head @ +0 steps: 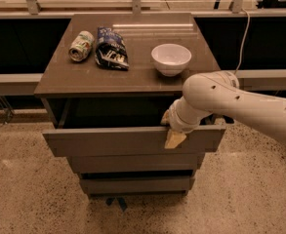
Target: Open top drawer
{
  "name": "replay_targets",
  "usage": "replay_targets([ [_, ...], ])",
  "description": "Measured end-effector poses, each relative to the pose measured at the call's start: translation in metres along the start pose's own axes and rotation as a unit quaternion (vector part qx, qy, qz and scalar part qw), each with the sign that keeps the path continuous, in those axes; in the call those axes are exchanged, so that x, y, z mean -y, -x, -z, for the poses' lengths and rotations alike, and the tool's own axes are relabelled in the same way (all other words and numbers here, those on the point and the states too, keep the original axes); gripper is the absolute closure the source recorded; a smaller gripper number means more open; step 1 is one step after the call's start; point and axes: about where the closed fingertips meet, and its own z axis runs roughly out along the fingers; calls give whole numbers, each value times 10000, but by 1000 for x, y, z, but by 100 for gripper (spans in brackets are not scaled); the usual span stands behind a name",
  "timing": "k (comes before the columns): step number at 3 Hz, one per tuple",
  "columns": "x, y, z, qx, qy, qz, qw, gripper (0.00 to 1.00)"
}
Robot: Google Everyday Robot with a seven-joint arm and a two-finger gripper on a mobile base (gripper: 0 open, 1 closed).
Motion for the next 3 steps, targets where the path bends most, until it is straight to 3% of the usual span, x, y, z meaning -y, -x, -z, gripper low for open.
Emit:
replay_targets([
  [1, -42, 7, 31, 196, 265, -35, 9995, 39],
  [2, -79, 19, 84, 511, 313, -46, 9982, 25],
  [3, -87, 20, 99, 644, 290, -119, 9974, 2],
])
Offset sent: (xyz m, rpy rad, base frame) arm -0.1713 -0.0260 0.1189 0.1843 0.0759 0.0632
